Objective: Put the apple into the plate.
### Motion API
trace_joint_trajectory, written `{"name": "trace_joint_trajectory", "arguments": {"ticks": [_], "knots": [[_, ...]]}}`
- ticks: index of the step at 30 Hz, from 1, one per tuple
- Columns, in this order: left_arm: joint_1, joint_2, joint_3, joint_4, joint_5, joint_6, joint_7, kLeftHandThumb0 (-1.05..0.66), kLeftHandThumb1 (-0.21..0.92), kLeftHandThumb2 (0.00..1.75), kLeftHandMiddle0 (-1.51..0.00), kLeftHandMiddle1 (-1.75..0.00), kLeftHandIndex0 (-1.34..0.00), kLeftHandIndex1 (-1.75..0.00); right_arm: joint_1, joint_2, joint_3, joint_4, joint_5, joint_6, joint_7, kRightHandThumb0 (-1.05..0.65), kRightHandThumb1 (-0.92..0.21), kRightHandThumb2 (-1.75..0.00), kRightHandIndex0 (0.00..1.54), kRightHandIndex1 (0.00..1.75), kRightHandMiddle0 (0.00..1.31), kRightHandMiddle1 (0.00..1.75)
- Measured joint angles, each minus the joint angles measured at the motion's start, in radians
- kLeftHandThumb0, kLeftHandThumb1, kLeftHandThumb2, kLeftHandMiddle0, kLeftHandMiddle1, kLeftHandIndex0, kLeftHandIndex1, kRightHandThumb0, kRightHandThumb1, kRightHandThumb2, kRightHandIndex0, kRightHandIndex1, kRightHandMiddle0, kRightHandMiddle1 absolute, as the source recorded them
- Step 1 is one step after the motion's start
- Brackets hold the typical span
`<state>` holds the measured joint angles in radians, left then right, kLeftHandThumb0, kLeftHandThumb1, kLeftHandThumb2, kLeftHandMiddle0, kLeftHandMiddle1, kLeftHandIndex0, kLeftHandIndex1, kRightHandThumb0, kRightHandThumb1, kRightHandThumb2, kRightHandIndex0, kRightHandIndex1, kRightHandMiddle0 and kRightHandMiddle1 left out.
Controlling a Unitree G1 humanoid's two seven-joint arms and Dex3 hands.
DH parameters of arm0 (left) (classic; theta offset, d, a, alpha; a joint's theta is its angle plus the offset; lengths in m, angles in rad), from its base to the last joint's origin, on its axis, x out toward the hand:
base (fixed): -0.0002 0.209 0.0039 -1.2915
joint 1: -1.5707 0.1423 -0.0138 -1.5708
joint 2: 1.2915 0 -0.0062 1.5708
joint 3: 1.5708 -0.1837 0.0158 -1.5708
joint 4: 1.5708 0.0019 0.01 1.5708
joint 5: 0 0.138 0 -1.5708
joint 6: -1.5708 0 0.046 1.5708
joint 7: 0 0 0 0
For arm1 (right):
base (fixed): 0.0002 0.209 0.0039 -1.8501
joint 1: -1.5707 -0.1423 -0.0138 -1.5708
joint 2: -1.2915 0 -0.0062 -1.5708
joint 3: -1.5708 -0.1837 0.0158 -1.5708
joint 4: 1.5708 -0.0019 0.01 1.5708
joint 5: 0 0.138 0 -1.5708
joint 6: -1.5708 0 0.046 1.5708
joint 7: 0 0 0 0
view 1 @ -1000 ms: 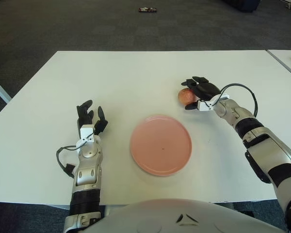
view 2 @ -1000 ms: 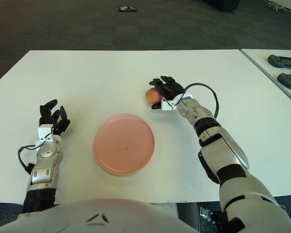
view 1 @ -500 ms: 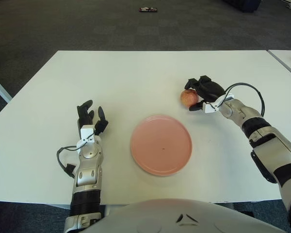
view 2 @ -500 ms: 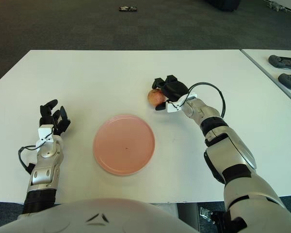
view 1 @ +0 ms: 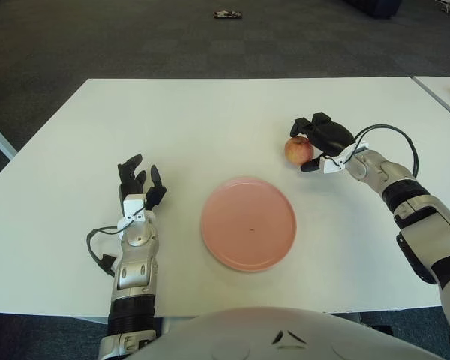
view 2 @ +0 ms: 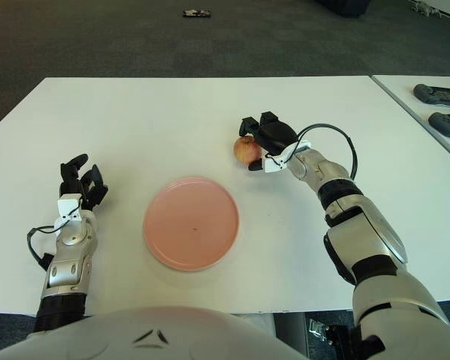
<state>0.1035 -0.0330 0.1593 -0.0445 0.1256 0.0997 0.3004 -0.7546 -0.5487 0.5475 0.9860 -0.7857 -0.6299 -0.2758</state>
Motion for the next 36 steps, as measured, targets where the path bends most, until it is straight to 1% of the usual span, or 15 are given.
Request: {"name": "trace_joint_trajectory", "arguments": {"ticks": [6, 12, 21, 31, 36], "knots": [[0.003, 0.001, 0.0, 0.0, 0.0, -0.004, 0.0, -0.69, 0.92, 0.76, -0.34, -0.41, 0.0, -1.05, 0.013, -0.011, 0.0, -0.03, -0.001, -0.004, 0.005, -0.45, -0.43, -1.17, 0.96, 1.75, 0.52, 1.75], [0.005, 0.003, 0.0, 0.0, 0.0, -0.009, -0.001, -0.69, 0.92, 0.77, -0.33, -0.4, 0.0, -1.04, 0.035, -0.021, -0.002, -0.061, -0.001, -0.005, 0.038, -0.44, -0.43, -1.16, 0.98, 1.75, 0.52, 1.75], [0.011, 0.005, 0.0, 0.0, 0.0, -0.013, -0.006, -0.69, 0.92, 0.76, -0.33, -0.39, 0.0, -1.02, 0.052, -0.031, -0.013, -0.096, 0.002, -0.004, 0.06, -0.45, -0.39, -1.21, 1.01, 1.75, 0.55, 1.75], [0.015, 0.01, 0.0, -0.004, 0.0, -0.014, -0.011, -0.7, 0.92, 0.77, -0.31, -0.37, 0.0, -0.98, 0.069, -0.031, -0.031, -0.107, 0.015, -0.005, 0.069, -0.46, -0.38, -1.23, 1.02, 1.75, 0.56, 1.75], [0.016, 0.011, 0.0, -0.008, 0.0, -0.013, -0.015, -0.71, 0.92, 0.77, -0.31, -0.37, 0.0, -0.98, 0.082, -0.031, -0.056, -0.11, 0.034, -0.018, 0.072, -0.46, -0.37, -1.25, 1.06, 1.75, 0.57, 1.75]]}}
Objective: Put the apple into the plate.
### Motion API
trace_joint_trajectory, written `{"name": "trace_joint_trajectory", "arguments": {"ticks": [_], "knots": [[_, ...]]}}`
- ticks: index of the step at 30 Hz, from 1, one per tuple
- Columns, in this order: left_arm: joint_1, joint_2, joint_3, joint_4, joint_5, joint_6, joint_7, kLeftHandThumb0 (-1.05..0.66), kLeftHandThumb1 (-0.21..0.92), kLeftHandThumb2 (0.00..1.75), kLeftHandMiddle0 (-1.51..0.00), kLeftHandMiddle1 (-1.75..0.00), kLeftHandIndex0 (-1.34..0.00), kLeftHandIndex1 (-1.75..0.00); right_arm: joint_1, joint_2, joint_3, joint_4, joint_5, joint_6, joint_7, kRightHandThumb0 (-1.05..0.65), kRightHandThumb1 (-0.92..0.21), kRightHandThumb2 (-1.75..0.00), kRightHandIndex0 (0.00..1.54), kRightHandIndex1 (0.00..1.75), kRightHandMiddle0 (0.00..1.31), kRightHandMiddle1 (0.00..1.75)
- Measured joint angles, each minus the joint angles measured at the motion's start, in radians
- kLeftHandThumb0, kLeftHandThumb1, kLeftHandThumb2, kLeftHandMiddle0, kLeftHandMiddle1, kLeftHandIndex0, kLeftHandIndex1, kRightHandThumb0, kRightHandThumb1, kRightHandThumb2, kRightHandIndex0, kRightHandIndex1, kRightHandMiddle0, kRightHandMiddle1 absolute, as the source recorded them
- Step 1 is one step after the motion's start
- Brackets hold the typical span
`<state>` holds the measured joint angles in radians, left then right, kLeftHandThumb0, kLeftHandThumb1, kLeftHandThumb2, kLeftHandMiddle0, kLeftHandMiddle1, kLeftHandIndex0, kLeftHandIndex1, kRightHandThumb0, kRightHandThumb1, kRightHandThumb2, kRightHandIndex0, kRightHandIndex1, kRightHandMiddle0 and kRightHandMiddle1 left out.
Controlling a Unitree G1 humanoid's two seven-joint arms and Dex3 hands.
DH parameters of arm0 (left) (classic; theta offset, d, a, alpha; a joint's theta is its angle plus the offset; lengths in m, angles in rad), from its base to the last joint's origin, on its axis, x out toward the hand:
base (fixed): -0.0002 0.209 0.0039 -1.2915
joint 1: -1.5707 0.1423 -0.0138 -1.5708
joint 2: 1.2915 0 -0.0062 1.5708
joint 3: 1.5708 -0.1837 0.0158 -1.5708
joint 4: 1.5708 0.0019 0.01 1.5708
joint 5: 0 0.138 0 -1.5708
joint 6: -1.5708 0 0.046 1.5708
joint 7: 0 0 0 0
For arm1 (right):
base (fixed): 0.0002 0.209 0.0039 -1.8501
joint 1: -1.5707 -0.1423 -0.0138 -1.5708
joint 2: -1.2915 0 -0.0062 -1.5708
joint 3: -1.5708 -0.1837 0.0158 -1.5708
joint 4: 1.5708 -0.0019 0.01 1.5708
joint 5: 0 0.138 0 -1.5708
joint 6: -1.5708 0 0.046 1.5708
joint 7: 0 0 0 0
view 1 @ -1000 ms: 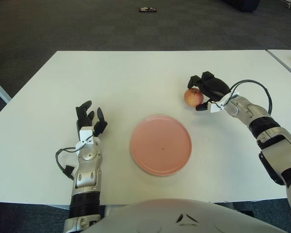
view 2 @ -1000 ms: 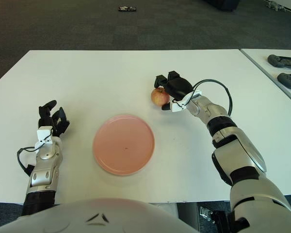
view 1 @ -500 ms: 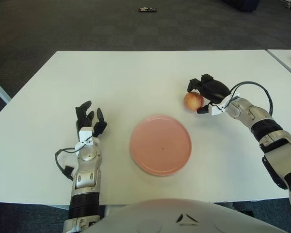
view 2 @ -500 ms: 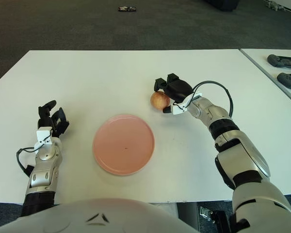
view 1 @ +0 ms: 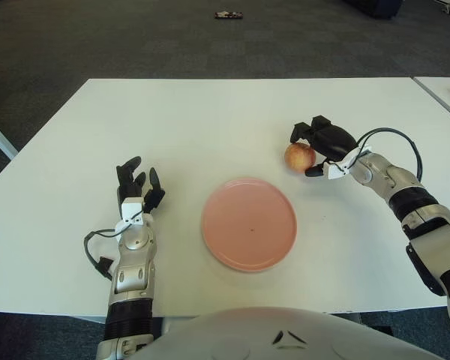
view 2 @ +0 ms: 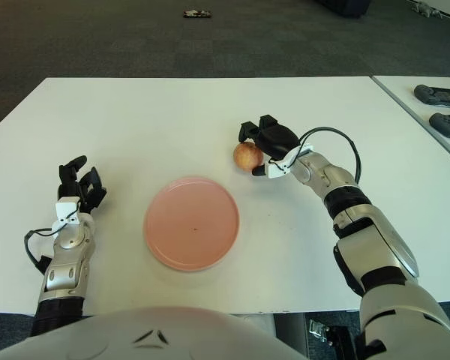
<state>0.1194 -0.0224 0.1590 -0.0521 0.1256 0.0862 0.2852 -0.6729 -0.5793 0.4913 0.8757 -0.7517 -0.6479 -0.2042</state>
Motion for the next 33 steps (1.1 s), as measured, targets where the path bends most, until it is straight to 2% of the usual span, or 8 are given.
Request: {"name": "trace_joint_trajectory", "arguments": {"ticks": [5, 9, 16, 26, 33], "knots": [[0.0, 0.002, 0.003, -0.001, 0.0, 0.001, 0.0, -0.71, 0.92, 0.77, -0.33, -0.37, 0.0, -0.99, 0.019, -0.001, -0.054, -0.061, 0.067, -0.027, 0.043, -0.47, -0.36, -1.26, 1.1, 1.75, 0.58, 1.75], [0.0, 0.002, 0.002, -0.001, 0.0, 0.001, -0.001, -0.71, 0.92, 0.77, -0.34, -0.37, 0.0, -1.0, 0.021, -0.002, -0.104, -0.146, 0.12, -0.015, 0.096, -0.47, -0.36, -1.26, 1.11, 1.75, 0.58, 1.75], [-0.001, 0.005, 0.004, 0.0, 0.0, 0.001, -0.001, -0.7, 0.92, 0.77, -0.34, -0.38, 0.0, -1.02, 0.033, 0.001, -0.175, -0.293, 0.162, 0.04, 0.134, -0.47, -0.36, -1.26, 1.1, 1.75, 0.58, 1.75], [-0.002, 0.008, 0.018, 0.006, -0.002, 0.001, -0.001, -0.7, 0.92, 0.77, -0.34, -0.37, 0.0, -1.02, 0.121, 0.024, -0.277, -0.548, 0.236, 0.141, 0.175, -0.47, -0.35, -1.27, 1.11, 1.75, 0.59, 1.75], [-0.007, 0.008, 0.015, 0.008, -0.002, 0.001, -0.002, -0.7, 0.92, 0.77, -0.34, -0.37, 0.0, -1.01, 0.132, 0.061, -0.337, -0.615, 0.282, 0.162, 0.169, -0.48, -0.34, -1.29, 1.18, 1.75, 0.6, 1.75]]}}
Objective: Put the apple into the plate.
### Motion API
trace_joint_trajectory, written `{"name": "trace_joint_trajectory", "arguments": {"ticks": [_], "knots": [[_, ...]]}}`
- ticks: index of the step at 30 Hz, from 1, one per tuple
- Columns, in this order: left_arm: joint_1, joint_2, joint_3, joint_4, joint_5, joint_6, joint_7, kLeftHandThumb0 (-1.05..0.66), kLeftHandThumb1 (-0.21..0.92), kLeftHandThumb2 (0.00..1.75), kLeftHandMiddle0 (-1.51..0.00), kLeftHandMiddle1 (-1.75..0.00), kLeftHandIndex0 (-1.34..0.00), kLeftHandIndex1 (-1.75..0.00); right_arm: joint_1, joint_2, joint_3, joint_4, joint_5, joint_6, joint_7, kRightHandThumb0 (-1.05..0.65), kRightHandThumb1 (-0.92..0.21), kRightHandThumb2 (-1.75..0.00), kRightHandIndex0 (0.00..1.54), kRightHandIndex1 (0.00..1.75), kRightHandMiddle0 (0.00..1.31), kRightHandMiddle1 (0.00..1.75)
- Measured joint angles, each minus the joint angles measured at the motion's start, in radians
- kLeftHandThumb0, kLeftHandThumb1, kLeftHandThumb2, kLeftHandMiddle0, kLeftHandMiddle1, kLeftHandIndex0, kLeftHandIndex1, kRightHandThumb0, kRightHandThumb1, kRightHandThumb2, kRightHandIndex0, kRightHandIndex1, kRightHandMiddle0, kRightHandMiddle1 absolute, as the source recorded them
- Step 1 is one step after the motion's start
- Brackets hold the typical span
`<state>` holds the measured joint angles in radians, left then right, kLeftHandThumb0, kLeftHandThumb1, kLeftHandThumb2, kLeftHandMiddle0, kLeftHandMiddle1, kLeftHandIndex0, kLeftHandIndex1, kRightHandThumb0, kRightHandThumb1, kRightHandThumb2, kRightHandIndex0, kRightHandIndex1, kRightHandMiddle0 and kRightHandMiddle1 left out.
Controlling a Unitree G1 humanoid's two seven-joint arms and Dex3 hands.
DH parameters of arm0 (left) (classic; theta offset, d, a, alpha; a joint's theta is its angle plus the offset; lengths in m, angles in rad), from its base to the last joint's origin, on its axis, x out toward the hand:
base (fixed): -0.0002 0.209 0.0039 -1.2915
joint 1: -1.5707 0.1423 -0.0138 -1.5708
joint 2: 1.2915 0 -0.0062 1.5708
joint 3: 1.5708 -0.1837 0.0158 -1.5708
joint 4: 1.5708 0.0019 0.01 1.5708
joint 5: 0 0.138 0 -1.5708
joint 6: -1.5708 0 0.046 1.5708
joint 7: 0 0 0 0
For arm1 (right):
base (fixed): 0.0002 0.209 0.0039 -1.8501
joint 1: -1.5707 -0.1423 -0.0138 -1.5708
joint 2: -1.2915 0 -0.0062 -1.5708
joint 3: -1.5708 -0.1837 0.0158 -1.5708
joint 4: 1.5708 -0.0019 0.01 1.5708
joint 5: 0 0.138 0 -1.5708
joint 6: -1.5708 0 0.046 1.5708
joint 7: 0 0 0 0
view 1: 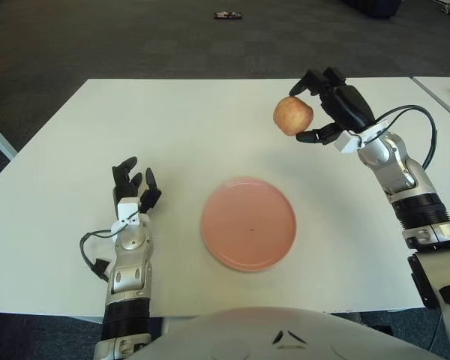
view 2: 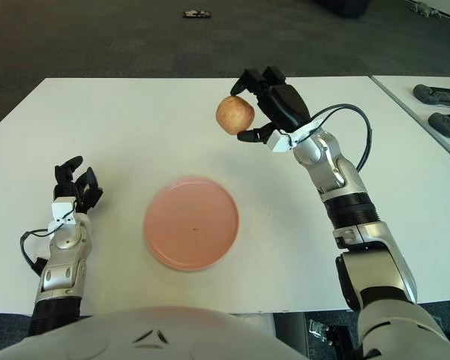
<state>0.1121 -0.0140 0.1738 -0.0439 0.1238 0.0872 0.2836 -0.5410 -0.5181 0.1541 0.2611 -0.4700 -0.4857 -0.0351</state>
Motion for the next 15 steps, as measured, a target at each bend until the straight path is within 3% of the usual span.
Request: {"name": "trace_joint_trajectory", "arguments": {"ticks": [15], "knots": [[-0.008, 0.0, 0.0, 0.0, 0.002, 0.003, 0.0, -0.7, 0.92, 0.78, -0.34, -0.37, 0.0, -1.01, 0.055, 0.078, -0.02, -0.113, 0.136, -0.016, 0.089, -0.47, -0.33, -1.29, 1.22, 1.75, 0.6, 1.75]]}}
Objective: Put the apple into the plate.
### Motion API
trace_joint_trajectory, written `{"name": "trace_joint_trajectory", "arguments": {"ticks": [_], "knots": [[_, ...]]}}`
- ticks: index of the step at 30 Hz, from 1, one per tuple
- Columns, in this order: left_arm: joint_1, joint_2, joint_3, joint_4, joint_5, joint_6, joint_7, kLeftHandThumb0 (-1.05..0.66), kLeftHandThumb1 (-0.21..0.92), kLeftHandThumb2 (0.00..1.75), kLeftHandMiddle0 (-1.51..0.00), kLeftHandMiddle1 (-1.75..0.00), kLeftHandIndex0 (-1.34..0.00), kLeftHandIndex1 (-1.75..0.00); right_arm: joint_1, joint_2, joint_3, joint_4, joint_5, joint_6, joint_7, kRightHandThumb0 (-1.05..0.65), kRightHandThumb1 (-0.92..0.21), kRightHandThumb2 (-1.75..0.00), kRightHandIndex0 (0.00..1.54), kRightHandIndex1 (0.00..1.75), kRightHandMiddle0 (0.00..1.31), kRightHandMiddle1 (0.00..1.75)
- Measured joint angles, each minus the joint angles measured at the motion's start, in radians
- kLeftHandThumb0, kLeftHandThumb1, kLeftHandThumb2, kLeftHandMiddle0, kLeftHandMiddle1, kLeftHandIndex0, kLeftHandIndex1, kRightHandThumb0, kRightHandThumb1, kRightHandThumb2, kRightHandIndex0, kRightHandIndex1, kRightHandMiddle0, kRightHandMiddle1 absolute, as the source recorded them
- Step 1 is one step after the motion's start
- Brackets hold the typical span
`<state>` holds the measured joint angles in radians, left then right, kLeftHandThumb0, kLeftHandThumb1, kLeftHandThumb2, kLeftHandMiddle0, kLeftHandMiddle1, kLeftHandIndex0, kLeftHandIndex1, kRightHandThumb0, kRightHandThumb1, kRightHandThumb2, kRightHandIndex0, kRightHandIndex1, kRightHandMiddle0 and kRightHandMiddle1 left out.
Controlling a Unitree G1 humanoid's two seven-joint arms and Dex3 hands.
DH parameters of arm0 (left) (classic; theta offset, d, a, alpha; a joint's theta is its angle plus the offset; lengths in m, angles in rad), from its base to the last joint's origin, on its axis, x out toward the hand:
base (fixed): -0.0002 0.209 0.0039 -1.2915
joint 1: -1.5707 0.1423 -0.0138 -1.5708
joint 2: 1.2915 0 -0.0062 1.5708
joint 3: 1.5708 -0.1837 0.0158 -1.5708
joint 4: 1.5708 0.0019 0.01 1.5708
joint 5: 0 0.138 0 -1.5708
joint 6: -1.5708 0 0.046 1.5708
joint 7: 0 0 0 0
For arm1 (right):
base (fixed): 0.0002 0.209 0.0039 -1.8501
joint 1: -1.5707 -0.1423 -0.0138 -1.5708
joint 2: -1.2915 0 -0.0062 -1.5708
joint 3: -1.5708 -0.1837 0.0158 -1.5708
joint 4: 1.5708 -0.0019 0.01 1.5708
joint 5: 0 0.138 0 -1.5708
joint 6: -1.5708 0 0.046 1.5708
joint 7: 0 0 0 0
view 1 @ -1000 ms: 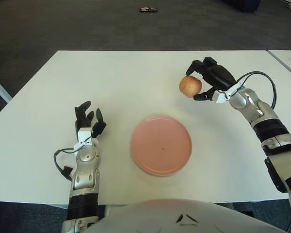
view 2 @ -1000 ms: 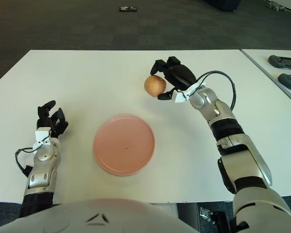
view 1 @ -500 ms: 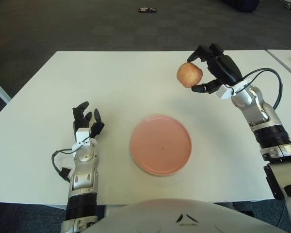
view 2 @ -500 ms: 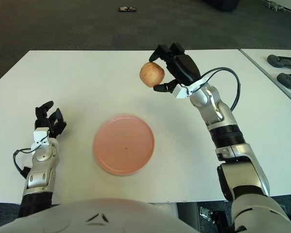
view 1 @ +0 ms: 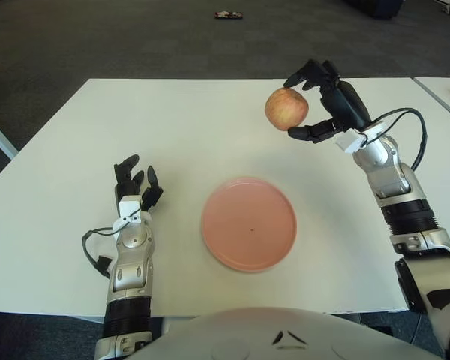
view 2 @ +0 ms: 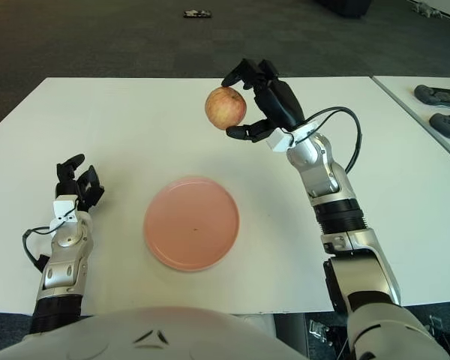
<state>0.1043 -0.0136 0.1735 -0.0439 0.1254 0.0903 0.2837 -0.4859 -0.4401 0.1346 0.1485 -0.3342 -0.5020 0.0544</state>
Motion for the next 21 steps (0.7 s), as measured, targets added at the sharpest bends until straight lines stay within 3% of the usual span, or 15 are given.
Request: {"name": "trace_joint_trajectory", "arguments": {"ticks": [15, 21], "knots": [[-0.005, 0.0, 0.001, 0.005, 0.0, 0.0, 0.0, -0.7, 0.92, 0.77, -0.35, -0.38, 0.0, -1.03, 0.102, 0.016, 0.018, -0.13, 0.145, -0.032, 0.205, -0.48, -0.32, -1.3, 1.09, 1.75, 0.61, 1.75], [-0.012, 0.0, -0.001, 0.005, 0.0, 0.005, 0.0, -0.7, 0.92, 0.77, -0.34, -0.37, 0.0, -1.03, 0.17, -0.012, 0.04, -0.224, 0.206, -0.041, 0.309, -0.46, -0.36, -1.26, 1.02, 1.75, 0.58, 1.75]]}}
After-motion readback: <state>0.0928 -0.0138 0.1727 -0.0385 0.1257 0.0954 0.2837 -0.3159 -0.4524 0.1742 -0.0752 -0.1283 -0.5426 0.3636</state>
